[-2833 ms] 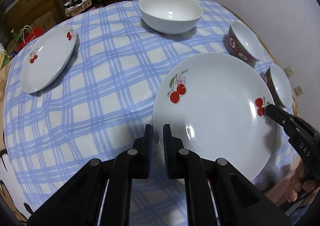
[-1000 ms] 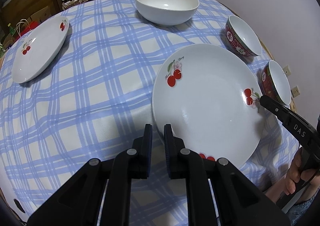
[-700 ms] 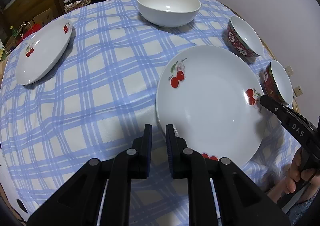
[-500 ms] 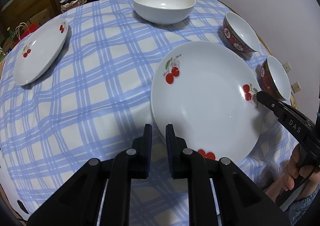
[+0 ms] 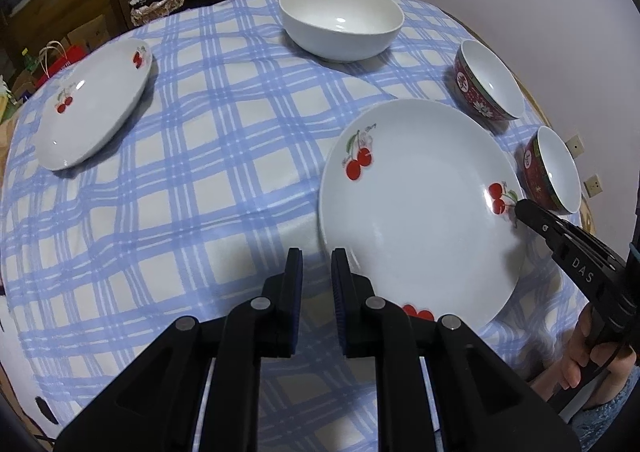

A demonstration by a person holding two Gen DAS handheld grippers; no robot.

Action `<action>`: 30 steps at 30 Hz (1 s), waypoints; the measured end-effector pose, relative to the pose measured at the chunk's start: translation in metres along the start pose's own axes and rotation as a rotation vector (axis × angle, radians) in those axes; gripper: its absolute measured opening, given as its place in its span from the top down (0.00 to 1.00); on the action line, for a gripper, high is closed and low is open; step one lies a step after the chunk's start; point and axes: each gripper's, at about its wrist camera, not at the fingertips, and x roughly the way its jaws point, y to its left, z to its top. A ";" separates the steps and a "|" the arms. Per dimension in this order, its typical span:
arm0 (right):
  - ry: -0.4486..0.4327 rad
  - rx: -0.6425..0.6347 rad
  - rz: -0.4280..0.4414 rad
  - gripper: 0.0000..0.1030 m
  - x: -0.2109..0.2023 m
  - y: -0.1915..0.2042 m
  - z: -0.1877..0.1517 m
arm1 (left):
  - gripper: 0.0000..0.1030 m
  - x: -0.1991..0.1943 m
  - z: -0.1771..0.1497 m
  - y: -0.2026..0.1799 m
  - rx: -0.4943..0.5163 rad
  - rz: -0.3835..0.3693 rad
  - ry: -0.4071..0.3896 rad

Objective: Organize plates and bowls
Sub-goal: 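Carry the held cherry plates toward the bowls with both grippers, lowering them, then set the plates down near the bowls and open both grippers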

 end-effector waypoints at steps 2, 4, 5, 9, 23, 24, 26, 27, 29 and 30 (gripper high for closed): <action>0.003 -0.001 -0.004 0.92 0.000 0.000 0.000 | 0.85 -0.002 0.001 0.002 -0.002 0.010 -0.007; 0.006 -0.001 -0.014 0.92 -0.001 0.000 0.000 | 0.85 -0.003 0.003 0.004 -0.011 0.006 -0.006; 0.008 0.000 -0.019 0.92 -0.001 0.000 0.000 | 0.85 -0.004 0.004 0.005 -0.014 0.008 -0.007; -0.002 0.005 -0.023 0.92 -0.008 0.002 0.000 | 0.83 -0.012 0.004 0.010 -0.021 0.032 -0.026; -0.063 -0.040 -0.028 0.65 -0.034 0.030 0.007 | 0.66 -0.053 -0.015 0.038 -0.097 0.146 -0.078; -0.068 -0.047 -0.025 0.62 -0.037 0.033 0.008 | 0.65 -0.056 -0.017 0.039 -0.099 0.150 -0.081; -0.069 -0.055 -0.011 0.51 -0.040 0.039 0.009 | 0.55 -0.065 -0.019 0.044 -0.112 0.155 -0.095; -0.072 -0.054 -0.004 0.49 -0.042 0.042 0.010 | 0.53 -0.069 -0.020 0.045 -0.116 0.161 -0.105; -0.079 -0.054 0.005 0.46 -0.047 0.047 0.011 | 0.37 -0.079 -0.019 0.048 -0.119 0.182 -0.129; -0.079 -0.054 0.005 0.41 -0.049 0.050 0.013 | 0.29 -0.084 -0.018 0.049 -0.126 0.188 -0.144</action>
